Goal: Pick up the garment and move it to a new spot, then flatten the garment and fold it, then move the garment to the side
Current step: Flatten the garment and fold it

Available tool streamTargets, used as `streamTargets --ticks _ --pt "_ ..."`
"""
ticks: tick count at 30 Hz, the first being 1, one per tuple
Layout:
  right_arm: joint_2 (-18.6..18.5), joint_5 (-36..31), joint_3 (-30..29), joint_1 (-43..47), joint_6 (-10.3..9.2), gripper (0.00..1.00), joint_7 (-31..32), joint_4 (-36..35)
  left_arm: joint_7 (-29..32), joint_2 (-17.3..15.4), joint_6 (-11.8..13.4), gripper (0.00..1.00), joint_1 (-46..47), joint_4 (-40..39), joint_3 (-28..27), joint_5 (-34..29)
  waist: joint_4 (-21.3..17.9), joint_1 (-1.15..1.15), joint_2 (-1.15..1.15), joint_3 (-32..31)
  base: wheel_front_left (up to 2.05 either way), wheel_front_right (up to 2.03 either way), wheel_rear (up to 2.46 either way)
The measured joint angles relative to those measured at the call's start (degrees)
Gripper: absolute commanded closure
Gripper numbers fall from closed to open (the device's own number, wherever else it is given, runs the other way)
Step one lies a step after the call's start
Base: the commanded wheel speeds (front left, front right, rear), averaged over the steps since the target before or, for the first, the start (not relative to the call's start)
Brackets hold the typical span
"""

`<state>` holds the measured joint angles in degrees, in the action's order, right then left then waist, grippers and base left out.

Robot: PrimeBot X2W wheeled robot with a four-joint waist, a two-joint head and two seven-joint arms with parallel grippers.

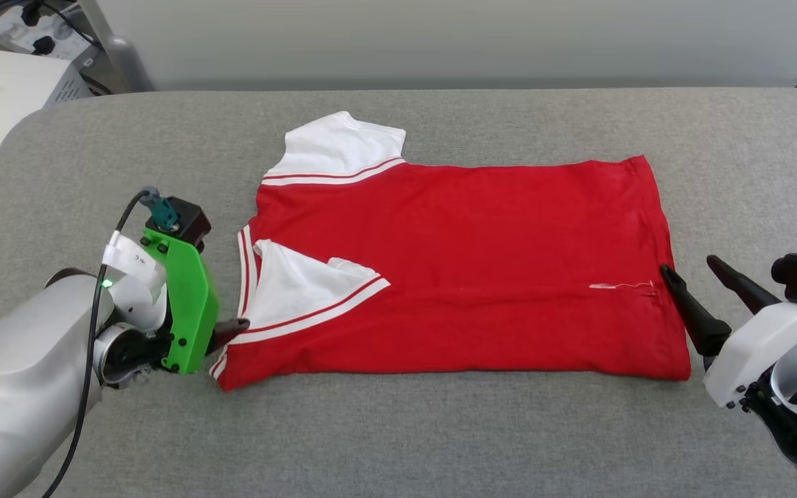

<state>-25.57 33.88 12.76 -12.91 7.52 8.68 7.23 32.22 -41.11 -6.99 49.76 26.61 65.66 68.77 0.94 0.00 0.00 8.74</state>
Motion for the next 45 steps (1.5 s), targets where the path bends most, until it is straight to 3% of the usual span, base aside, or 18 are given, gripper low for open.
streamTargets --ticks 17,18,19,20,30,38,45 --pt "1.6 -0.2 0.8 -1.6 0.00 0.00 0.2 1.8 4.0 1.8 0.1 0.00 -3.5 6.4 3.0 2.1 -3.2 0.00 0.00 3.7 0.00 0.00 0.00" --pt "1.5 -0.2 0.8 -1.7 0.00 0.00 0.1 1.9 3.7 2.0 0.1 0.20 -3.6 6.6 3.0 2.1 -3.3 0.00 0.00 3.8 0.00 0.00 0.00" --pt "1.5 -0.2 0.8 -1.7 0.00 0.00 0.1 2.1 3.5 2.1 0.0 0.77 -3.6 6.9 3.0 2.2 -3.3 0.00 0.00 3.8 0.00 0.00 0.00" --pt "1.5 -0.2 0.9 -1.9 0.00 0.00 0.1 2.2 3.0 2.3 -0.2 1.00 -3.6 7.3 2.9 2.3 -3.3 0.00 0.00 3.8 0.00 0.00 0.00" --pt "-3.7 0.6 0.1 -4.4 0.00 0.00 3.5 1.1 -3.4 3.1 -0.3 1.00 -4.8 6.7 2.8 2.2 -1.9 0.00 0.00 1.3 0.00 0.00 0.00" --pt "-12.7 5.7 3.4 -6.7 0.00 0.00 18.3 -2.1 -6.9 1.1 -0.3 1.00 -5.0 0.8 3.4 0.4 -0.1 0.00 0.00 -0.1 0.00 0.00 0.00" --pt "-16.9 11.9 9.0 -7.5 0.00 0.00 32.8 -2.6 -7.5 0.8 -0.2 1.00 -4.9 -2.3 3.9 -2.1 1.0 0.00 0.00 0.6 0.00 0.00 0.00"
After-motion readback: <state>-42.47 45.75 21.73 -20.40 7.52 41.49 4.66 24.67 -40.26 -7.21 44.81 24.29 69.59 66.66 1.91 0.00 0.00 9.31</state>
